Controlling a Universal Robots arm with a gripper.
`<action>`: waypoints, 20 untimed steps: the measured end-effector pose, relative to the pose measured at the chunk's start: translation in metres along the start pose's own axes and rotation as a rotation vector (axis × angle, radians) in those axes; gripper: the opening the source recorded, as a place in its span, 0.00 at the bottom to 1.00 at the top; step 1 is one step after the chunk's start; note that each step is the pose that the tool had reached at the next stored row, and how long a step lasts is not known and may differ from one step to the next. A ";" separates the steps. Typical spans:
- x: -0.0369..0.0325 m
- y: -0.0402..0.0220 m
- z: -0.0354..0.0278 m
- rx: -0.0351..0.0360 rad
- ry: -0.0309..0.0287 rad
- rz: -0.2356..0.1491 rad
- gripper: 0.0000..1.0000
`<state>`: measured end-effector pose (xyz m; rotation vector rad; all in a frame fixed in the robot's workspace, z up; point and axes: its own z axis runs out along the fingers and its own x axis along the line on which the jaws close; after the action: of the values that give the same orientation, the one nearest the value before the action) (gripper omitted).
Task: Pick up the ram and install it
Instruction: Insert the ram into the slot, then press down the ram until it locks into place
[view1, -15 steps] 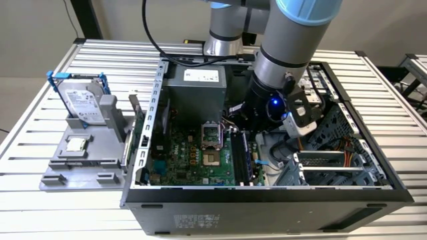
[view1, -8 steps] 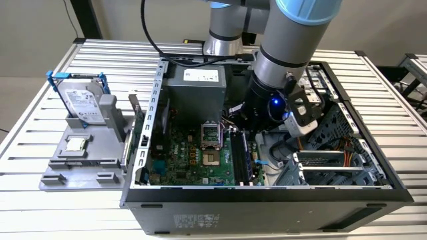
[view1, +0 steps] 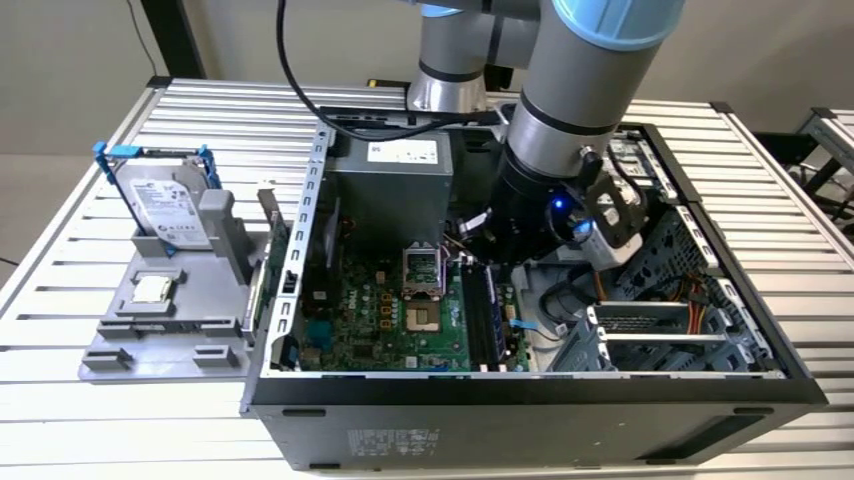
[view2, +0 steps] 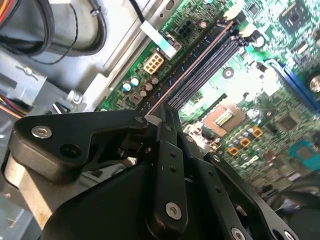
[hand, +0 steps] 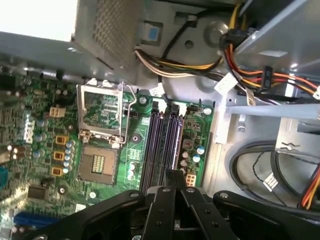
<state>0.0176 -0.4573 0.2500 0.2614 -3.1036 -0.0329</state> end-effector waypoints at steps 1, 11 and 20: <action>0.0000 0.0000 0.0000 0.0004 0.0004 -0.014 0.00; 0.0000 0.0000 0.0000 0.0060 0.0034 -0.118 0.00; 0.0000 0.0000 0.0000 0.0142 0.0068 -0.219 0.00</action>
<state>0.0176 -0.4573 0.2500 0.5983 -3.0535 -0.0144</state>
